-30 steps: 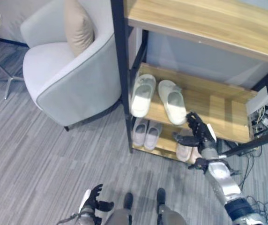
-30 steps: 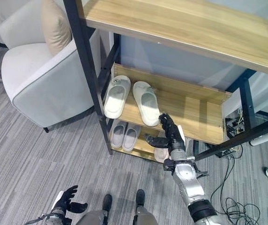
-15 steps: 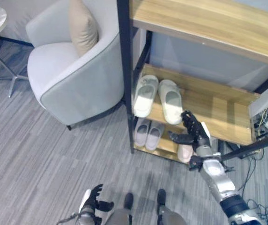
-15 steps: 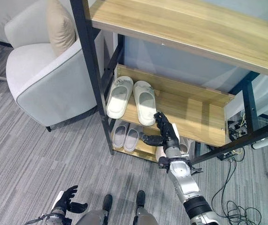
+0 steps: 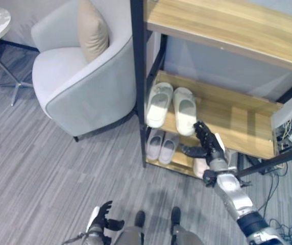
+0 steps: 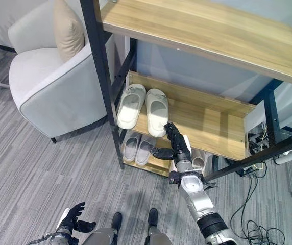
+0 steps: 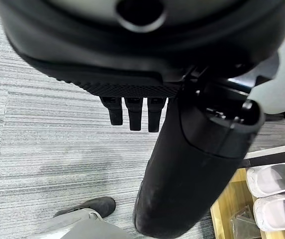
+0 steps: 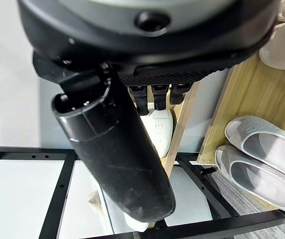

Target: Arrange the slippers neatly on the shoe rack.

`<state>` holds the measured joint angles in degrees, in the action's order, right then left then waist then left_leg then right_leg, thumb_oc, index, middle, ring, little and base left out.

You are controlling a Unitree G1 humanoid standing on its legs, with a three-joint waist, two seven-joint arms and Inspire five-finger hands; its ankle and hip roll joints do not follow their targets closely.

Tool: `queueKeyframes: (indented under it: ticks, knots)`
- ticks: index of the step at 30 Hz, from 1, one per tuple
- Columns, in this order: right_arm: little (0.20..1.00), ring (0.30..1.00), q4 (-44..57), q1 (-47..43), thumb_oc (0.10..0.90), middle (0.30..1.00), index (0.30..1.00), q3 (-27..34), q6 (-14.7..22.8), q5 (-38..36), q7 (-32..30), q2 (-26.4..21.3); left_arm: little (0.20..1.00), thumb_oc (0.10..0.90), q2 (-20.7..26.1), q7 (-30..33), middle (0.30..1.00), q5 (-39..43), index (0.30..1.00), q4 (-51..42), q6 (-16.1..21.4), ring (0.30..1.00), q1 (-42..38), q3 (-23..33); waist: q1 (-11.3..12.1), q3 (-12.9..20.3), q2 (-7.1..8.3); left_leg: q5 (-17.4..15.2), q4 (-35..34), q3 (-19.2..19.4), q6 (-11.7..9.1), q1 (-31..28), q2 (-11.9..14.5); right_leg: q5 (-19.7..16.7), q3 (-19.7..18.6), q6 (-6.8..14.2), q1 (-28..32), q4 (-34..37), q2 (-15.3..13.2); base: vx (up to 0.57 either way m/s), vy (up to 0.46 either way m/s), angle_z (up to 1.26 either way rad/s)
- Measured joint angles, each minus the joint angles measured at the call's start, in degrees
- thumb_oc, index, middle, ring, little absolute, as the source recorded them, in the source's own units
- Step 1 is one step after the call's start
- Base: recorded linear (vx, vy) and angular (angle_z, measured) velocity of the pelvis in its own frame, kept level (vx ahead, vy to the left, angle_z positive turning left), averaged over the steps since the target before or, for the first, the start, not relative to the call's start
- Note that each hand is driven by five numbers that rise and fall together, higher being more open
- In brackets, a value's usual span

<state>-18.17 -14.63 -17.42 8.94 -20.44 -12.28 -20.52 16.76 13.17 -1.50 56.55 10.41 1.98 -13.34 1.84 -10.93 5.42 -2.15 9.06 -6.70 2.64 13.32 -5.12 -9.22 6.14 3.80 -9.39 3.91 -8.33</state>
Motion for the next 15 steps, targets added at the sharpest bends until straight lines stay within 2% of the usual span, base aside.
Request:
queueKeyframes:
  ticks: [10,15]
  knots:
    - [0.9,0.9,-0.2,-2.0,0.8,0.9,0.9,-2.8,-1.1,0.0,-0.3,0.0,0.9,0.8,-0.2,0.0,0.9,0.0,0.9,0.3,0.0,0.9,-0.1,0.0,0.0,0.3,-0.58,-0.1,0.7,-0.2,-0.1,0.4,0.1,0.0,0.5,0.1,0.0,0.1,0.1,0.0,0.003,0.01]
    - [0.9,0.9,-1.6,-4.4,0.8,0.9,0.9,-4.0,-2.0,0.0,-1.4,1.2,0.9,0.8,-0.8,0.3,0.9,0.1,0.9,0.3,0.0,0.9,0.2,0.0,1.5,0.8,-1.24,0.2,0.8,-0.6,0.0,0.5,0.1,-0.2,0.9,-0.2,0.2,0.2,0.1,0.0,0.01,0.03]
